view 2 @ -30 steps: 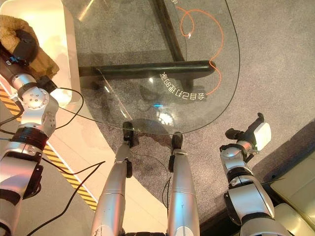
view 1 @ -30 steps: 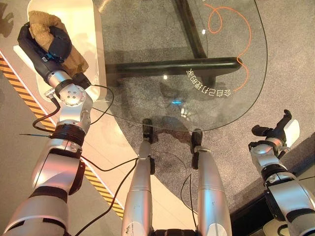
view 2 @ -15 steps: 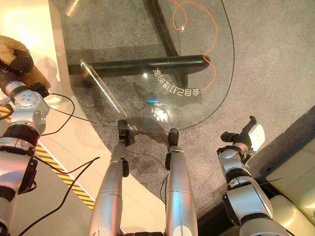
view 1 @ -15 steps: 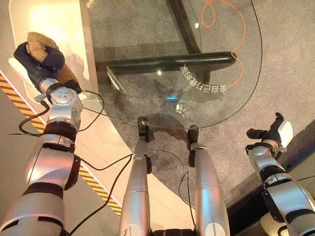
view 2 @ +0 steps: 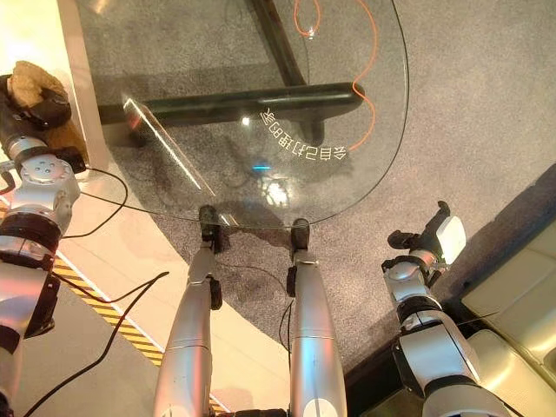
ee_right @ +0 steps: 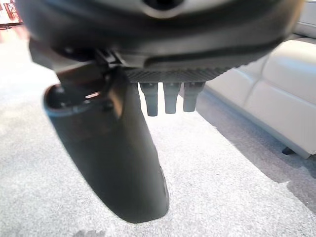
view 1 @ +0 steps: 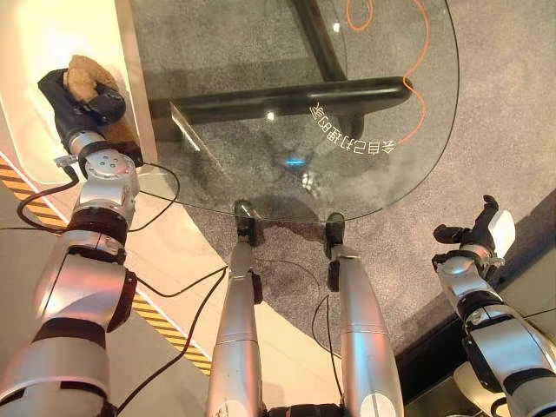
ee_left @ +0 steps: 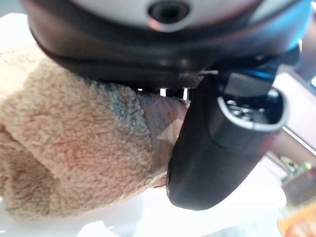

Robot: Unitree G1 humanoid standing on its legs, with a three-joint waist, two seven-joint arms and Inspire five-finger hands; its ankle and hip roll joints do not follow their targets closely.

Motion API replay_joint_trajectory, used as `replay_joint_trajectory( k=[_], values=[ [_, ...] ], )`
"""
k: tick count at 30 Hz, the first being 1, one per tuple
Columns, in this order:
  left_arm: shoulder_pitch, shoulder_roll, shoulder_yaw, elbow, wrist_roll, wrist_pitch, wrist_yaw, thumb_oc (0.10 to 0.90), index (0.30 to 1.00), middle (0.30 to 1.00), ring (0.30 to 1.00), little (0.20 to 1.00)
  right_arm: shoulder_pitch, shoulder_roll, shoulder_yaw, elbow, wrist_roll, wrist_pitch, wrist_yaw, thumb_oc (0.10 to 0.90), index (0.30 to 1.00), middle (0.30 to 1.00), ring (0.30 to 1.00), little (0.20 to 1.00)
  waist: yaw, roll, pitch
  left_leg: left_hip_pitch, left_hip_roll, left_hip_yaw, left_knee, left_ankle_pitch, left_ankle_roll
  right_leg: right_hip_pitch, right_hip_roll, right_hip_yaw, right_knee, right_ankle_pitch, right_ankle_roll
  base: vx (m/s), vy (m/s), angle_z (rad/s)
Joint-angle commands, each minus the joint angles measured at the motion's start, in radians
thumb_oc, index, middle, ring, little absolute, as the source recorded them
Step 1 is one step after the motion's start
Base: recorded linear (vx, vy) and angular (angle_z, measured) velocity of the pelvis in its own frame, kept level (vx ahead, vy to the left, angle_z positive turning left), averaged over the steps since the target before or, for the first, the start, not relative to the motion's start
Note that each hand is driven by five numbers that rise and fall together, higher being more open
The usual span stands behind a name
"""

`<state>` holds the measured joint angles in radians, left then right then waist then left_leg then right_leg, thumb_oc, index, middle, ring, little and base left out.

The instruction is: Wipe the table with a cloth and put it in the basket.

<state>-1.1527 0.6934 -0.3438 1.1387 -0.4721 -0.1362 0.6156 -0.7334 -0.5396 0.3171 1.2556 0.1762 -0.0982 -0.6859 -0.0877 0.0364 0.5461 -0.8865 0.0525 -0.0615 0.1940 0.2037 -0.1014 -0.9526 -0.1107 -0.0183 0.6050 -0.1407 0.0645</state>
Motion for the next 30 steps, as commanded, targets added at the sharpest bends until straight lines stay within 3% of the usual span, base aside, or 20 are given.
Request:
replay_joint_trajectory(
  k=[1,8,19,30],
  values=[
    [-0.102,0.134,0.014,0.05,0.038,-0.033,0.039,0.8,0.9,0.9,0.9,0.9,0.034,-0.033,-0.01,-0.003,-0.019,-0.013,-0.04,0.8,0.9,0.9,0.9,0.9,0.014,-0.029,-0.026,0.037,-0.092,0.084,0.157,-0.218,0.103,0.052,0.09,-0.005,-0.225,0.133,-0.005,0.0,0.0,0.0],
    [-0.121,0.139,0.005,0.074,0.033,-0.009,0.025,0.8,0.9,0.9,0.9,0.9,0.03,-0.022,-0.002,-0.008,-0.021,-0.01,-0.041,0.8,0.9,0.9,0.9,0.9,0.01,-0.037,-0.026,0.038,-0.091,0.085,0.154,-0.221,0.106,0.051,0.093,0.002,-0.232,0.142,-0.001,0.0,0.0,0.0],
    [-0.099,0.144,0.027,0.084,-0.006,-0.029,0.074,0.8,0.9,0.9,0.9,0.9,0.055,0.004,0.001,-0.007,-0.011,-0.026,-0.046,0.8,0.9,0.9,0.9,0.9,0.007,-0.041,-0.026,0.078,-0.092,0.081,0.147,-0.231,0.111,0.082,0.1,0.012,-0.239,0.151,0.005,0.0,-0.02,-0.01],
    [-0.007,0.153,0.1,-0.025,-0.057,-0.147,0.025,0.8,0.9,0.9,0.9,0.9,0.12,0.045,-0.015,-0.015,-0.027,-0.002,-0.03,0.8,0.9,0.9,0.9,0.9,0.02,-0.034,-0.026,0.24,-0.094,0.085,0.088,-0.22,0.102,0.237,0.088,0.009,-0.279,0.157,0.017,-0.02,-0.075,-0.01]
  ],
)
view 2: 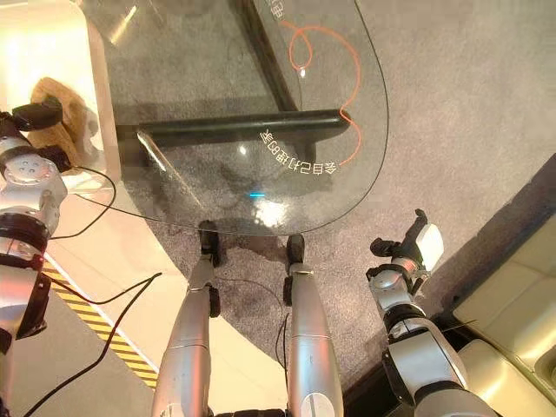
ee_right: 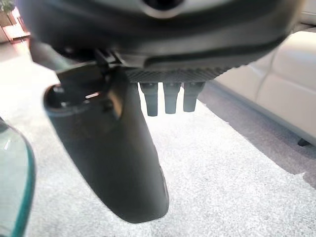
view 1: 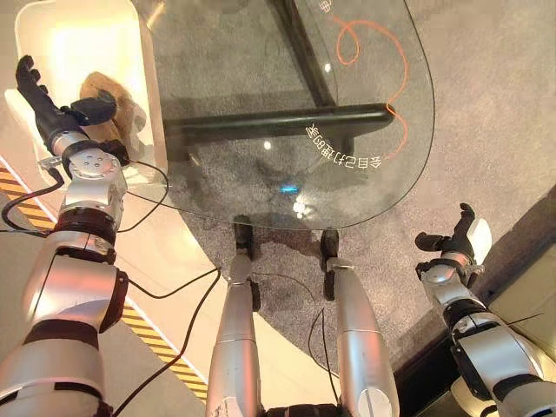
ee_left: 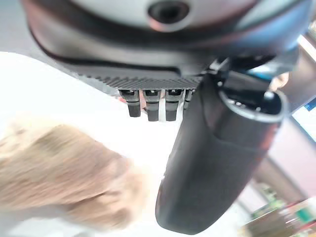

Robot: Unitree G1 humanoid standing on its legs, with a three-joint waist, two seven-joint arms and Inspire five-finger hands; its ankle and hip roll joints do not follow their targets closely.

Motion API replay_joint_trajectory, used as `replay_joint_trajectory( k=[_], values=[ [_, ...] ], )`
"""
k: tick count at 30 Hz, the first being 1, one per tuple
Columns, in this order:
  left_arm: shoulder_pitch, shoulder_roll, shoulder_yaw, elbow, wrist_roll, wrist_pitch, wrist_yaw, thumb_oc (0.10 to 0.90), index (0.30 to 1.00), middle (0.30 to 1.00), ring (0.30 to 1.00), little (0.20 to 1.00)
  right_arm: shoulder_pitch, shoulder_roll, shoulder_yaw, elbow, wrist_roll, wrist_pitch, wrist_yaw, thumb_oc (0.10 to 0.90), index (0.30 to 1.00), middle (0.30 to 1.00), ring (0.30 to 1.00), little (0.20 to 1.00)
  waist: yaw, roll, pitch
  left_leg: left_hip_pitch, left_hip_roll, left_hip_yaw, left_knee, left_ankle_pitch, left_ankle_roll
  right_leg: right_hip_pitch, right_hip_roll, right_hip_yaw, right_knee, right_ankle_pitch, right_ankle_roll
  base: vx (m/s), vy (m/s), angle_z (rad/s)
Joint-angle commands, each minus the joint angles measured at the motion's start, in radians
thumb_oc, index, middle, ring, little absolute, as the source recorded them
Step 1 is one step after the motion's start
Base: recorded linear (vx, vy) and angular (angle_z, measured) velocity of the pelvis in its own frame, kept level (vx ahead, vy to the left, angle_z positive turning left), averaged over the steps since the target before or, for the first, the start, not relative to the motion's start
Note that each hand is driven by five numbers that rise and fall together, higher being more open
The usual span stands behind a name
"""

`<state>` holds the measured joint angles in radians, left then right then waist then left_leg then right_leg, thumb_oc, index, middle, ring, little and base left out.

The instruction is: Wipe the table with a cloth and put it in the basket.

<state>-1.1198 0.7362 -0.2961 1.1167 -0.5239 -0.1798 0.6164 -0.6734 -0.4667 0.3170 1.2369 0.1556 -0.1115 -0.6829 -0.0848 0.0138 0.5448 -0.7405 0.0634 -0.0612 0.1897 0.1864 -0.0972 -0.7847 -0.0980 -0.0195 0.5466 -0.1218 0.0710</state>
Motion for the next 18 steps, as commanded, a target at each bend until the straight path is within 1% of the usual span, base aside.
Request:
replay_joint_trajectory(
  k=[1,4,6,8,9,10,11,12,13,16,18],
  values=[
    [-0.024,0.112,0.065,-0.023,-0.012,-0.121,0.016,0.8,0.9,0.9,0.9,0.9,0.074,-0.02,-0.021,0.004,-0.007,0.017,-0.032,0.8,0.9,0.9,0.9,0.9,0.02,-0.009,-0.025,0.127,-0.105,0.085,0.077,-0.201,0.096,0.099,0.073,0.01,-0.228,0.135,0.013,-0.03,-0.092,0.0],
    [0.016,0.112,0.1,-0.069,-0.028,-0.156,-0.007,0.8,0.9,0.9,0.9,0.9,0.119,-0.014,-0.041,0.013,-0.018,0.017,-0.021,0.8,0.9,0.9,0.9,0.9,0.027,0.0,-0.025,0.236,-0.106,0.081,0.022,-0.19,0.089,0.2,0.062,0.008,-0.267,0.135,0.019,0.0,-0.086,-0.01],
    [0.045,0.119,0.118,-0.091,-0.046,-0.189,-0.026,0.8,0.9,0.9,0.9,0.9,0.165,-0.012,-0.053,0.02,-0.027,0.006,-0.011,0.8,0.9,0.9,0.9,0.9,0.032,0.005,-0.053,0.286,-0.108,0.075,-0.011,-0.185,0.085,0.251,0.054,0.007,-0.295,0.134,0.023,0.04,-0.101,-0.03],
    [0.094,0.124,0.151,-0.137,-0.076,-0.216,-0.055,0.8,0.9,0.9,0.9,0.9,0.227,-0.003,-0.071,0.022,-0.031,-0.004,-0.005,0.8,0.9,0.9,0.9,0.9,0.04,0.013,-0.099,0.349,-0.107,0.069,-0.059,-0.185,0.079,0.315,0.042,0.005,-0.331,0.128,0.029,0.04,-0.143,-0.02],
    [0.122,0.125,0.17,-0.161,-0.091,-0.236,-0.061,0.8,0.9,0.9,0.9,0.9,0.254,0.003,-0.08,0.023,-0.037,-0.005,0.0,0.8,0.9,0.9,0.9,0.9,0.047,0.015,-0.122,0.373,-0.106,0.066,-0.086,-0.176,0.076,0.345,0.035,0.002,-0.356,0.135,0.032,0.01,-0.097,0.01],
    [0.126,0.124,0.172,-0.163,-0.091,-0.237,-0.061,0.8,0.9,0.9,0.9,0.9,0.256,0.002,-0.079,0.022,-0.037,-0.004,0.0,0.8,0.9,0.9,0.9,0.9,0.046,0.016,-0.122,0.378,-0.106,0.066,-0.091,-0.174,0.076,0.349,0.035,0.001,-0.359,0.136,0.032,0.01,-0.105,0.04],
    [0.183,0.12,0.206,-0.189,-0.112,-0.26,-0.088,0.8,0.9,0.9,0.9,0.9,0.291,0.008,-0.089,0.027,-0.05,-0.002,0.015,0.8,0.9,0.9,0.9,0.9,0.054,0.023,-0.152,0.424,-0.105,0.065,-0.133,-0.169,0.071,0.401,0.026,-0.006,-0.391,0.136,0.038,0.03,-0.08,0.09],
    [0.22,0.111,0.224,-0.201,-0.135,-0.27,-0.114,0.8,0.9,0.9,0.9,0.9,0.31,0.013,-0.095,0.033,-0.064,-0.003,0.026,0.8,0.9,0.9,0.9,0.9,0.06,0.027,-0.17,0.445,-0.105,0.064,-0.15,-0.168,0.068,0.425,0.02,-0.009,-0.405,0.136,0.041,0.08,-0.097,0.07],
    [0.293,0.091,0.261,-0.222,-0.15,-0.264,-0.161,0.8,0.9,0.9,0.9,0.9,0.341,0.016,-0.097,0.033,-0.102,0.001,0.039,0.8,0.9,0.9,0.9,0.9,0.062,0.032,-0.196,0.487,-0.105,0.061,-0.179,-0.164,0.063,0.474,0.014,-0.012,-0.432,0.136,0.043,0.12,-0.052,0.03],
    [0.52,0.02,0.361,-0.265,-0.093,-0.238,-0.237,0.8,0.9,0.9,0.9,0.9,0.434,0.03,-0.116,0.02,-0.112,0.017,0.09,0.8,0.9,0.9,0.9,0.9,0.07,0.039,-0.271,0.599,-0.103,0.051,-0.254,-0.154,0.054,0.606,0.004,-0.017,-0.516,0.143,0.046,0.18,-0.017,0.05],
    [0.621,-0.031,0.399,-0.255,-0.049,-0.222,-0.287,0.8,0.9,0.9,0.9,0.9,0.476,0.037,-0.133,0.03,-0.142,0.024,0.136,0.8,0.9,0.9,0.9,0.9,0.072,0.04,-0.304,0.635,-0.099,0.045,-0.269,-0.156,0.05,0.653,0.001,-0.022,-0.543,0.147,0.048,0.14,-0.013,0.12]
  ],
)
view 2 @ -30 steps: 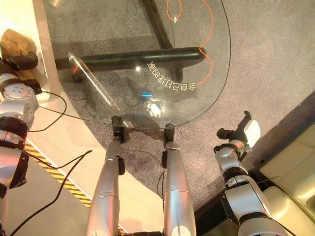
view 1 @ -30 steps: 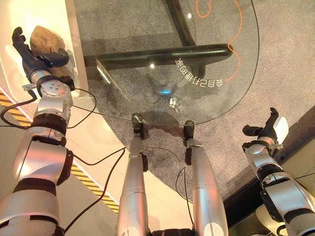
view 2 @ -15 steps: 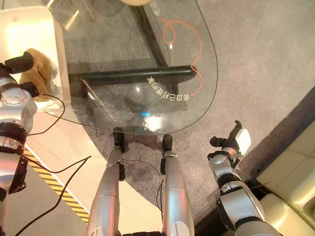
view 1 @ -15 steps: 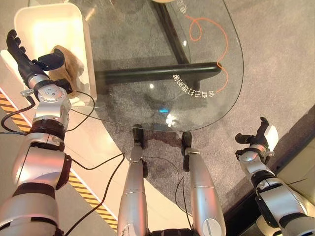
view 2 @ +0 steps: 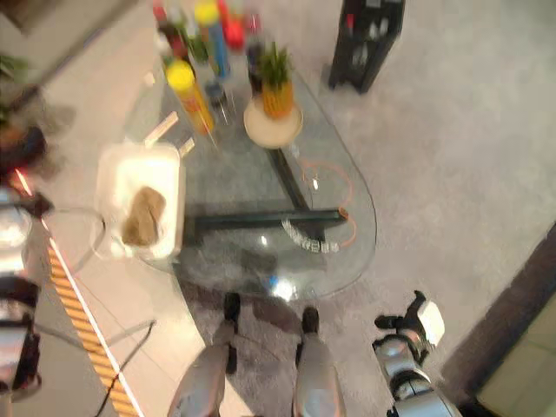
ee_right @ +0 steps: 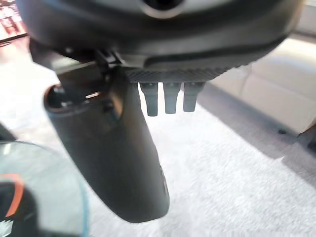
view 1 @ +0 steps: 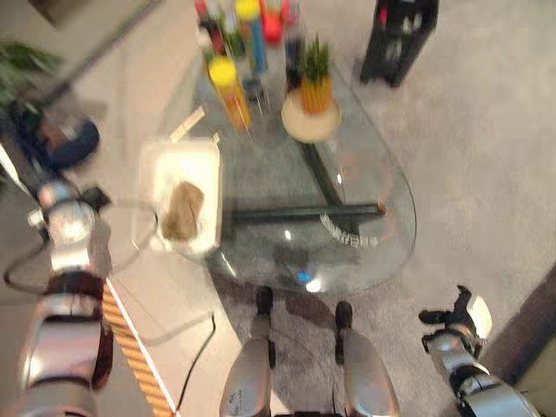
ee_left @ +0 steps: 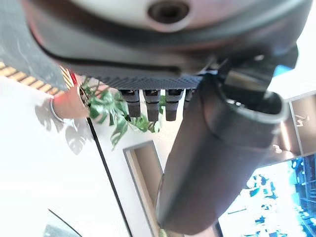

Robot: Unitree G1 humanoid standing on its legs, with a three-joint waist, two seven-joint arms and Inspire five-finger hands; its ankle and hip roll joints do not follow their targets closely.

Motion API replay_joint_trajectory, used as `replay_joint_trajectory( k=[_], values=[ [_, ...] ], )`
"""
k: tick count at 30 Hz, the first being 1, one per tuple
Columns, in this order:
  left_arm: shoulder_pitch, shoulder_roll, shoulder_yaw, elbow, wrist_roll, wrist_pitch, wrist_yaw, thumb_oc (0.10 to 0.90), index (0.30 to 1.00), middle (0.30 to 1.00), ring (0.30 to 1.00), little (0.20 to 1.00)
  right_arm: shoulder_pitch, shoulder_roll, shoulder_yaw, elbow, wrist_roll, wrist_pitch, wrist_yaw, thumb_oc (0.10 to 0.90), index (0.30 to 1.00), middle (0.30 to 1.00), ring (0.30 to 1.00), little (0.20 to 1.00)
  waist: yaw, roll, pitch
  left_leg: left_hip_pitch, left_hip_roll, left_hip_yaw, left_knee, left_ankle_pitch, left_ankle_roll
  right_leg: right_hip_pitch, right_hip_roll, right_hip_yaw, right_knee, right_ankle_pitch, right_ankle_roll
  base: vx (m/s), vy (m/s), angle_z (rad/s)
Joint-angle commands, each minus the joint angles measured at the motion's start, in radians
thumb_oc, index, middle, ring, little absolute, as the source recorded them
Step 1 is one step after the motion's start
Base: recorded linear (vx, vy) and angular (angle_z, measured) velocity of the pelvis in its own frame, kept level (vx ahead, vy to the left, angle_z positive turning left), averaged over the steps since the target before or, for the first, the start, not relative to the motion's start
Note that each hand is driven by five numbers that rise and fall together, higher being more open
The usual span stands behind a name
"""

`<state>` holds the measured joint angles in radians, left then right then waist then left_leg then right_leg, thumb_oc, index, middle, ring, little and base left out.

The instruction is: Wipe the table with a cloth and put it in the basket.

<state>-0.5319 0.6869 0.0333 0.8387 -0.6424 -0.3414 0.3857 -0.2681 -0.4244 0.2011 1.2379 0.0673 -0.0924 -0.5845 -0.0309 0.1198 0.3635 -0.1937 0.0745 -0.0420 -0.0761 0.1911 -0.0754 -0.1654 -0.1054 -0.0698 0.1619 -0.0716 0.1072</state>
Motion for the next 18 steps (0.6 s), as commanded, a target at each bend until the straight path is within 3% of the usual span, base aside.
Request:
replay_joint_trajectory(
  k=[1,3,8,12,18],
  values=[
    [0.08,-0.003,0.08,0.03,0.082,-0.058,-0.085,0.8,0.9,0.9,0.9,0.9,0.093,-0.001,-0.02,0.033,-0.067,0.01,0.055,0.8,0.9,0.9,0.9,0.9,0.019,-0.068,-0.139,0.104,-0.11,0.024,-0.009,-0.161,0.028,0.055,0.008,0.024,-0.173,0.1,0.012,0.14,-0.01,0.18],
    [0.13,-0.03,0.084,0.04,0.124,-0.051,-0.106,0.8,0.9,0.9,0.9,0.9,0.117,0.004,-0.024,0.039,-0.081,0.015,0.073,0.8,0.9,0.9,0.9,0.9,0.02,-0.069,-0.157,0.119,-0.108,0.024,-0.011,-0.165,0.028,0.078,0.005,0.02,-0.188,0.105,0.014,0.12,0.001,0.16],
    [0.292,-0.133,0.045,0.174,0.251,0.061,-0.205,0.8,0.9,0.9,0.9,0.9,0.2,0.03,-0.035,0.085,-0.135,0.046,0.204,0.8,0.9,0.9,0.9,0.9,0.028,-0.08,-0.239,0.171,-0.091,0.039,-0.011,-0.184,0.023,0.155,0.0,-0.008,-0.233,0.109,0.021,0.12,-0.012,0.07],
    [0.367,-0.194,0.052,0.313,0.262,0.103,-0.237,0.8,0.9,0.9,0.9,0.9,0.203,0.042,-0.042,0.117,-0.178,0.073,0.297,0.8,0.9,0.9,0.9,0.9,0.038,-0.086,-0.263,0.209,-0.08,0.045,-0.011,-0.197,0.024,0.194,0.003,-0.025,-0.225,0.089,0.013,0.05,-0.019,0.01],
    [0.415,-0.263,-0.011,0.459,0.424,0.189,-0.299,0.8,0.9,0.9,0.9,0.9,0.178,0.052,-0.018,0.125,-0.198,0.102,0.337,0.8,0.9,0.9,0.9,0.9,0.042,-0.092,-0.279,0.255,-0.074,0.04,-0.011,-0.202,0.026,0.239,0.019,-0.032,-0.194,0.054,-0.006,0.01,0.002,0.03]
  ],
)
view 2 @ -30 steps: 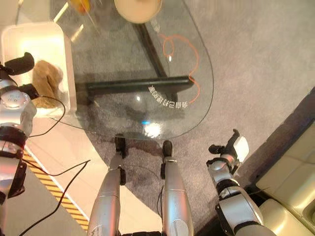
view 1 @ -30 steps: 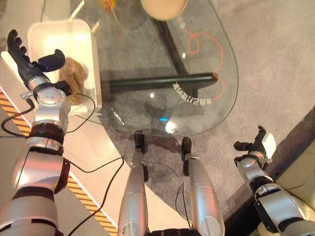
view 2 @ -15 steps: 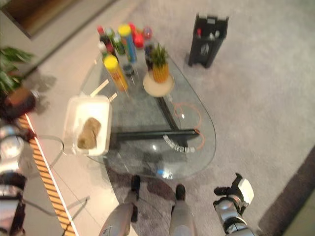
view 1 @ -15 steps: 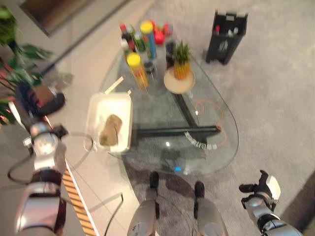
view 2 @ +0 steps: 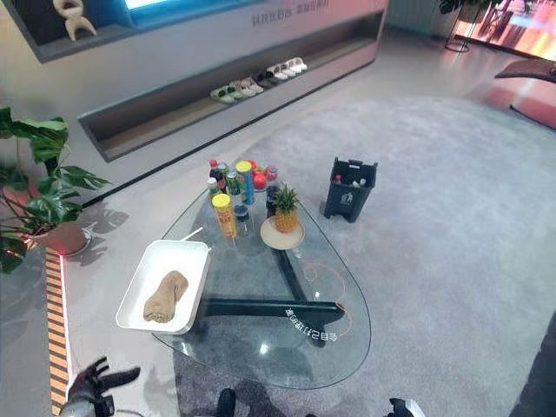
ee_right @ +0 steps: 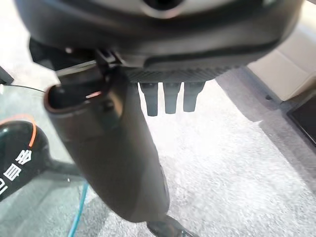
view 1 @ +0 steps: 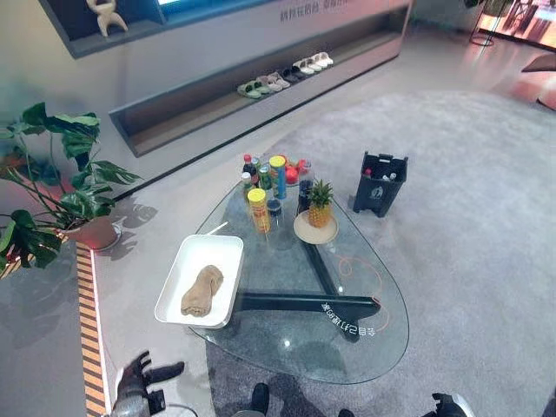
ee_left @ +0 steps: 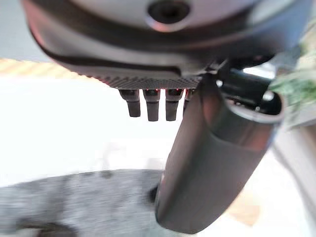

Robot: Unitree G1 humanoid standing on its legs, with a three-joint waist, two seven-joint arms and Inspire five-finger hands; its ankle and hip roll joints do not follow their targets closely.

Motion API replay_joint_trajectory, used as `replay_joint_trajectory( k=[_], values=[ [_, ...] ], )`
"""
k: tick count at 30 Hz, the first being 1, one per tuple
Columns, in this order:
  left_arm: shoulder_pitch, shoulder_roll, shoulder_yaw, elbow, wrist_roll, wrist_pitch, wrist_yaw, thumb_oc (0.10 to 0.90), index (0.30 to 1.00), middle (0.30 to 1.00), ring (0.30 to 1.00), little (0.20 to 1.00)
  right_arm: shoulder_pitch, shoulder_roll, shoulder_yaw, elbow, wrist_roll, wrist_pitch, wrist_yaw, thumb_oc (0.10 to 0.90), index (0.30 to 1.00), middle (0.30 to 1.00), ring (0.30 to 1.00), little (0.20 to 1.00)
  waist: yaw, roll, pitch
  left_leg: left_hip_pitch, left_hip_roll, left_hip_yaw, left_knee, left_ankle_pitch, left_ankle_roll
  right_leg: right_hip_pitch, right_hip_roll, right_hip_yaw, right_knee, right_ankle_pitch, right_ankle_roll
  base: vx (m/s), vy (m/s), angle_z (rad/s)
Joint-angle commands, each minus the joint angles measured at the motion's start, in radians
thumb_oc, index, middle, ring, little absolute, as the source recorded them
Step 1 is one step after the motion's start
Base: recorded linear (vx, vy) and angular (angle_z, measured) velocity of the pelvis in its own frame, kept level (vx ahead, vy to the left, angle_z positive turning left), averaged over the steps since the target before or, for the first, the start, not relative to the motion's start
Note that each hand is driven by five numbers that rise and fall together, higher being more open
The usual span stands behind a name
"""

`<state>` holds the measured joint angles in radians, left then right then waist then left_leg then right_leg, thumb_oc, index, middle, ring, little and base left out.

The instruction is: Wipe the table with a cloth and put it in the basket.

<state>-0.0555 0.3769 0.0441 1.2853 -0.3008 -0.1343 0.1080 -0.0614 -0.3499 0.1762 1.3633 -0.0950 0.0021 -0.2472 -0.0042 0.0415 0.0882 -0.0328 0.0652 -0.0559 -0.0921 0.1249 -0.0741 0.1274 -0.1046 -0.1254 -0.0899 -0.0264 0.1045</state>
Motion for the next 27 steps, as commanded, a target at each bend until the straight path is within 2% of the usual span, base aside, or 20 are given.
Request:
replay_joint_trajectory(
  k=[1,3,10,16,27],
  values=[
    [-0.051,0.029,-0.042,0.022,0.106,-0.003,-0.032,0.8,0.9,0.9,0.9,0.9,-0.037,-0.022,0.009,-0.002,-0.045,0.012,0.008,0.8,0.9,0.9,0.9,0.9,0.017,-0.013,-0.006,0.104,-0.064,0.051,0.005,-0.138,0.025,-0.045,0.021,0.025,0.061,0.003,-0.008,0.02,0.011,0.04],
    [-0.046,0.017,-0.06,0.024,0.106,0.008,-0.038,0.8,0.9,0.9,0.9,0.9,-0.043,-0.019,0.015,-0.004,-0.051,0.019,0.014,0.8,0.9,0.9,0.9,0.9,0.017,-0.014,-0.008,0.11,-0.064,0.05,0.005,-0.139,0.026,-0.038,0.023,0.026,0.061,0.001,-0.01,0.0,0.01,0.04],
    [-0.05,-0.035,-0.167,0.047,0.2,0.11,-0.098,0.8,0.9,0.9,0.9,0.9,-0.07,0.0,0.066,0.012,-0.086,0.058,0.069,0.8,0.9,0.9,0.9,0.9,0.017,-0.021,-0.016,0.131,-0.054,0.051,0.005,-0.143,0.02,-0.007,0.023,0.028,0.032,0.013,-0.01,0.0,0.004,0.02],
    [-0.053,-0.057,-0.194,0.058,0.25,0.136,-0.098,0.8,0.9,0.9,0.9,0.9,-0.066,0.02,0.085,0.023,-0.118,0.067,0.099,0.8,0.9,0.9,0.9,0.9,0.015,-0.028,-0.02,0.133,-0.047,0.058,0.005,-0.147,0.016,-0.004,0.019,0.021,0.018,0.022,-0.004,-0.01,-0.003,0.0],
    [-0.063,-0.07,-0.228,0.052,0.263,0.128,-0.096,0.8,0.9,0.9,0.9,0.9,-0.063,0.031,0.114,0.029,-0.118,0.064,0.126,0.8,0.9,0.9,0.9,0.9,0.004,-0.026,-0.012,0.121,-0.041,0.074,0.005,-0.149,0.015,-0.017,0.013,0.027,0.006,0.033,0.002,-0.03,0.001,-0.06]
  ],
)
